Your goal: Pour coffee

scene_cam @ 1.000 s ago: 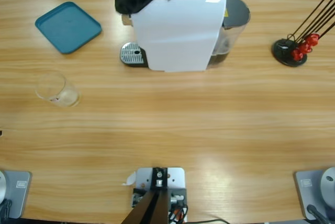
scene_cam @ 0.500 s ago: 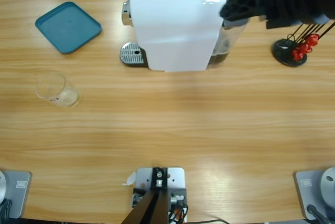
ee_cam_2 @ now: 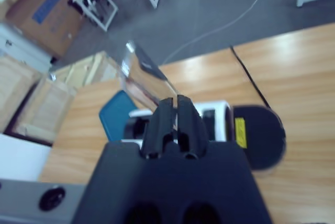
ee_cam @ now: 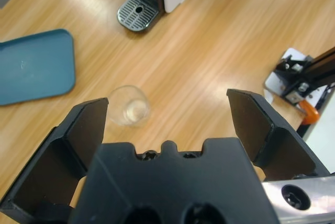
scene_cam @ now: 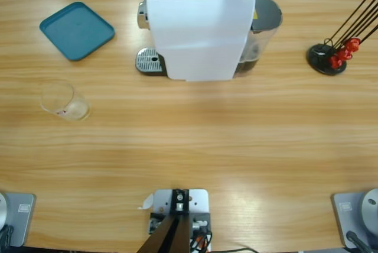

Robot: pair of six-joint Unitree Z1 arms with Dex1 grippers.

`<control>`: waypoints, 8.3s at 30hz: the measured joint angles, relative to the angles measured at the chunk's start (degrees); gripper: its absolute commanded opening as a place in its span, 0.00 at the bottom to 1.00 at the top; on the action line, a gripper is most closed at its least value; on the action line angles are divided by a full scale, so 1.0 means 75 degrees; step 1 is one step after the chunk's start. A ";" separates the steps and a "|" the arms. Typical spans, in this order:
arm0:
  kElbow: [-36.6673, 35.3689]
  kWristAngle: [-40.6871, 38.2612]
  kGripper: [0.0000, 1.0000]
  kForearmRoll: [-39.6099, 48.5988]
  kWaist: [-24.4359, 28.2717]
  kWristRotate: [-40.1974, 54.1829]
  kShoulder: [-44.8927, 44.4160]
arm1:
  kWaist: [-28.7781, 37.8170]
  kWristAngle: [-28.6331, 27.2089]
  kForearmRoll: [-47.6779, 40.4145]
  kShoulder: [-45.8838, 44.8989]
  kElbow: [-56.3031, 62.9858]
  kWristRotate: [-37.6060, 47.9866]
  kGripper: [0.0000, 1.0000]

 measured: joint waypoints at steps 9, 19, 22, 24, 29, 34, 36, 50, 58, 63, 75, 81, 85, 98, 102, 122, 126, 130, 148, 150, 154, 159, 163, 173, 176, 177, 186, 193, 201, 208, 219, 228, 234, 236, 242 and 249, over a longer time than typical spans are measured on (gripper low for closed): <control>0.0226 0.0167 0.98 -0.0029 0.0000 -0.0001 -0.0092 | -0.0103 -0.0332 0.0451 0.1061 -0.1358 0.0003 0.00; 0.0291 0.0203 0.98 -0.0406 0.0000 -0.0001 -0.0076 | -0.0324 -0.0159 0.0587 0.1343 -0.1549 0.0192 0.00; 0.0291 0.0203 0.98 -0.0428 0.0000 -0.0001 -0.0073 | -0.0324 -0.0072 0.0587 0.1466 -0.1598 0.0394 0.00; 0.0291 0.0203 0.98 -0.0432 0.0000 -0.0001 -0.0073 | -0.0319 -0.0003 0.0587 0.1522 -0.1652 0.0459 0.00; 0.0292 0.0203 0.98 -0.0441 0.0000 -0.0001 -0.0073 | -0.0166 0.0112 0.0589 0.1603 -0.1681 0.0706 0.00; 0.0307 0.0203 0.98 -0.0443 0.0000 -0.0001 -0.0073 | 0.0083 0.0182 0.0589 0.1847 -0.1792 0.0853 0.00; 0.0307 0.0203 0.98 -0.0443 0.0000 -0.0001 -0.0073 | 0.0109 0.0284 0.0589 0.1937 -0.1877 0.0859 0.00; 0.0480 0.0203 0.98 -0.0445 0.0000 -0.0001 -0.0074 | 0.0115 0.0762 0.0589 0.2439 -0.2282 0.0858 0.00; 0.0500 0.0203 0.98 -0.0582 0.0000 -0.0001 -0.0074 | 0.0118 0.0878 0.0589 0.2744 -0.2413 0.0859 0.00; 0.0500 0.0203 0.98 -0.0718 0.0000 -0.0001 -0.0070 | 0.0121 0.0879 0.0589 0.2804 -0.2439 0.0859 0.00; 0.0500 0.0203 0.98 -0.0752 0.0000 -0.0001 -0.0065 | 0.0251 0.1008 0.0589 0.3210 -0.2492 0.0877 0.00; 0.0500 0.0203 0.98 -0.0753 0.0000 0.0000 -0.0065 | 0.0361 0.1179 0.0586 0.3386 -0.2622 0.0958 0.00; 0.0500 0.0203 0.98 -0.0753 0.0000 0.0000 -0.0065 | 0.0363 0.1181 0.0586 0.3401 -0.2624 0.1001 0.00; 0.0500 0.0203 0.98 -0.0753 0.0000 0.0000 -0.0065 | 0.0363 0.1287 0.0642 0.3454 -0.2592 0.1079 0.00; 0.0500 0.0203 0.98 -0.0753 0.0000 0.0000 -0.0065 | 0.0363 0.1330 0.0642 0.3462 -0.2573 0.1123 0.00; 0.0509 0.0203 0.98 -0.0757 0.0000 0.0000 -0.0066 | 0.0886 0.1449 0.0805 0.3703 -0.2188 0.1017 0.91; 0.0509 0.0203 0.98 -0.0761 0.0000 0.0000 -0.0065 | 0.1054 0.1106 0.1079 0.3750 -0.1772 -0.0446 1.00; 0.0509 0.0203 0.98 -0.0841 0.0000 0.0000 -0.0064 | 0.1054 0.1006 0.1157 0.3261 -0.1655 -0.2266 1.00; 0.0509 -0.0161 0.99 -0.0924 0.0000 -0.0169 0.0103 | 0.0778 0.2235 0.4910 -0.1338 -0.0457 -0.4314 1.00; 0.0509 -0.0160 0.99 -0.0683 0.0000 -0.0510 0.0094 | 0.0778 0.2236 0.5126 -0.1770 -0.0041 -0.4310 1.00; 0.0654 -0.0113 0.98 -0.0602 0.0000 -0.1355 0.0007 | 0.0778 0.2287 0.5316 -0.2571 0.0691 -0.4303 1.00; 0.1098 0.0493 0.98 -0.1059 0.0000 -0.1656 -0.0001 | 0.0777 0.2497 0.5159 -0.3041 0.1487 -0.4303 1.00; 0.1432 0.0879 0.98 -0.1473 0.0000 -0.1849 -0.0001 | 0.0777 0.2562 0.4886 -0.3127 0.1872 -0.4303 1.00; 0.2590 0.0508 0.97 -0.3604 0.0000 -0.1999 0.0609 | 0.0777 0.2621 0.4676 -0.3200 0.2145 -0.4570 1.00; 0.3242 0.0693 0.97 -0.4057 0.0000 -0.1999 0.0713 | 0.0777 0.2621 0.4670 -0.3200 0.2161 -0.4606 1.00; 0.3367 0.0755 0.97 -0.4135 0.0000 -0.1999 0.0713 | 0.0777 0.2621 0.4670 -0.3200 0.2168 -0.4637 1.00; 0.3424 0.1723 0.97 -0.4311 0.0000 -0.1970 0.1463 | 0.0777 0.2621 0.4580 -0.3197 0.2169 -0.4854 1.00; 0.3416 0.1764 0.89 -0.4539 0.0000 -0.1971 0.1939 | 0.0777 0.2621 0.4541 -0.3176 0.2169 -0.4925 1.00; 0.3132 0.1791 0.89 -0.4644 0.0000 -0.1971 0.2843 | 0.0665 0.2621 0.4516 -0.3122 0.2169 -0.4966 1.00; 0.2896 0.1804 0.90 -0.4644 0.0126 -0.1971 0.3363 | 0.0595 0.2621 0.4516 -0.3116 0.2169 -0.4981 1.00; 0.2803 0.1806 0.90 -0.4442 0.0136 -0.1971 0.2454 | 0.0595 0.2621 0.4516 -0.3116 0.2169 -0.5000 1.00; 0.2767 0.1865 0.90 -0.4214 0.0153 -0.1983 0.3115 | 0.0591 0.2621 0.4516 -0.3111 0.2169 -0.5023 1.00; 0.2697 0.2409 0.90 -0.4215 0.0200 -0.2197 0.3392 | 0.0520 0.2621 0.4516 -0.2955 0.2169 -0.5114 1.00; 0.2662 0.2417 0.90 -0.4216 0.0231 -0.2210 0.3384 | 0.0510 0.2621 0.4516 -0.2951 0.2169 -0.5118 1.00; 0.2408 0.2360 0.90 -0.4242 0.0256 -0.2210 0.3173 | 0.0500 0.2621 0.4385 -0.2930 0.2169 -0.5118 1.00; 0.2409 0.2653 0.90 -0.4146 0.0368 -0.2270 0.3169 | 0.0489 0.2621 0.4259 -0.2862 0.2169 -0.5145 1.00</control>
